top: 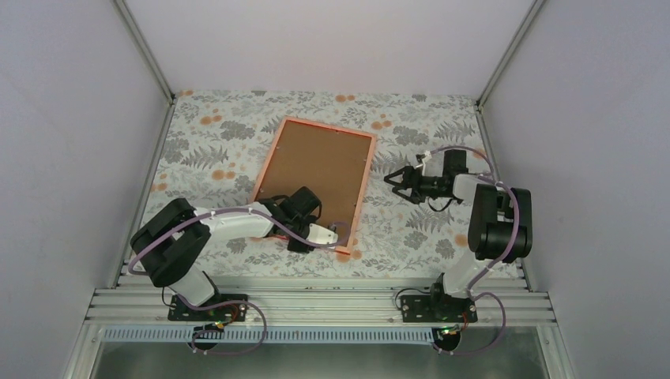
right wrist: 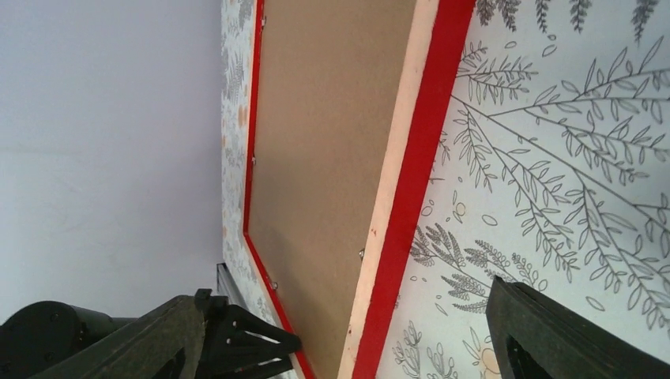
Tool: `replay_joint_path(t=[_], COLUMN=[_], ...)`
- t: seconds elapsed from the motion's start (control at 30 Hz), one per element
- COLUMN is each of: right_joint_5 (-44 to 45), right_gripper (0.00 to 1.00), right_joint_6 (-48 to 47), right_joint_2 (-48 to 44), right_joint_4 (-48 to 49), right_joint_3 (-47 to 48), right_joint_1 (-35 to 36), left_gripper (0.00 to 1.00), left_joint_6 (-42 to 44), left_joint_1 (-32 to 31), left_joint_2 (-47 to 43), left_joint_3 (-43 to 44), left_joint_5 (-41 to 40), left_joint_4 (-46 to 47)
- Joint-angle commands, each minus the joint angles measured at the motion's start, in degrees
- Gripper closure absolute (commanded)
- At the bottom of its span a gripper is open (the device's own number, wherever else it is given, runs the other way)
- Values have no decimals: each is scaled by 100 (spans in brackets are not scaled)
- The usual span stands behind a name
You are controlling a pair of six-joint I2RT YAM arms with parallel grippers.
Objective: Put the photo into the frame
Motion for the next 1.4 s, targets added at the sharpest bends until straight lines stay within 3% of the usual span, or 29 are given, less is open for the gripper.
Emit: replay_joint_path(t=[0.0, 0.1, 0.57, 0.8, 0.9, 1.07, 1.37], right_joint_5=[-423, -493, -1045, -1159, -1225, -1212, -991], right_gripper=[13, 12, 10, 11, 17, 38, 63], right_joint_6=[463, 535, 1175, 2236, 2582, 2999, 3137], right_joint_2=[-10, 167, 1228, 1705, 1840, 1823, 1698], right_joint_4=[539, 592, 906, 1603, 1930, 2256, 2191], right_joint_3=[-156, -156, 481, 475, 484, 502, 555], right_joint_1=[-44, 1, 866, 1124, 1174, 1222, 1190], left_gripper=[93, 97, 98, 98, 98, 98, 97], left_joint_6=[-670, -939, -972, -1098, -1148, -1228, -1391], left_joint_1=[-43, -46, -129, -219, -244, -293, -319], left_joint_2=[95, 32, -235, -361, -391, -367, -343], left_joint_3=[320, 567, 1194, 1225, 1234, 1242, 1207], left_joint_5=[82, 229, 1061, 1165, 1184, 1136, 852], left_joint_4=[-203, -270, -468, -356, -295, -147, 131])
